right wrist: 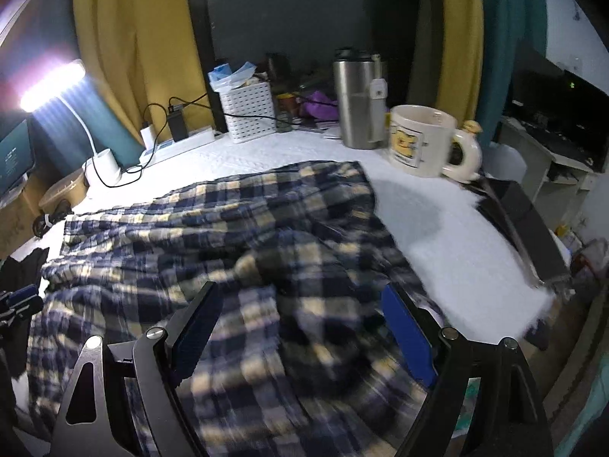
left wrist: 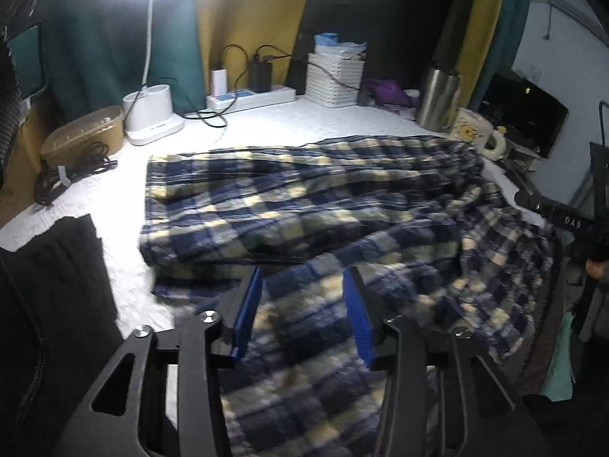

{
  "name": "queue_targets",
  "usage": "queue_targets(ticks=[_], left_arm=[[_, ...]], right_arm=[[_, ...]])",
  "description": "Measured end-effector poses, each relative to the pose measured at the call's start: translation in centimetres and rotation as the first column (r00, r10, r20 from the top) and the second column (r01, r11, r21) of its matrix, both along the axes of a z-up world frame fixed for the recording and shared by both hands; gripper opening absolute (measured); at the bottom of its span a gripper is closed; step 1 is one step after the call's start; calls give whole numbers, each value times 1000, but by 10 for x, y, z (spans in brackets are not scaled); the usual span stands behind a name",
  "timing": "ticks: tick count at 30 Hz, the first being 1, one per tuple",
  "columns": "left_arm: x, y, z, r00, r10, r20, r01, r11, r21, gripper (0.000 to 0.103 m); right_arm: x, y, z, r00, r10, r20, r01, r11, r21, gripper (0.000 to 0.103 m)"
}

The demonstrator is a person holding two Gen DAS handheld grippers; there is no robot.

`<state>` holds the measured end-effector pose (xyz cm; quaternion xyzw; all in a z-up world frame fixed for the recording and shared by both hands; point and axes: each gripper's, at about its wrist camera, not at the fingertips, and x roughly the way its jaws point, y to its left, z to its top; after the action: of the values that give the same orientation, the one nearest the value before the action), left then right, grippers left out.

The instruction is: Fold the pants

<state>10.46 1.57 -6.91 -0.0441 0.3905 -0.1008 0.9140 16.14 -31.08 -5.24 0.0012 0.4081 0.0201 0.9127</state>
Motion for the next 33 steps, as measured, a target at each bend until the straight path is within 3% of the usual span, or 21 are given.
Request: queue_targets(ticks=[5, 19, 28, 33], left_arm=[[-15, -22, 1, 999, -30, 26, 31, 999, -14, 57], [-40, -68, 2, 997, -54, 58, 55, 998, -14, 60], [-42, -85, -2, 996, -82, 37, 83, 997, -4, 62], [-44, -84, -4, 995, -96, 37, 96, 995, -10, 65]], right_arm=[[-33, -25, 0, 999, -41, 28, 41, 999, -33, 87], [-90, -92, -23, 993, -112, 35, 116, 986, -119, 87], [-105, -74, -51, 999, -41, -7, 38, 980, -197, 87], [-102, -67, -45, 1000, -17, 5, 17, 977, -212, 87]])
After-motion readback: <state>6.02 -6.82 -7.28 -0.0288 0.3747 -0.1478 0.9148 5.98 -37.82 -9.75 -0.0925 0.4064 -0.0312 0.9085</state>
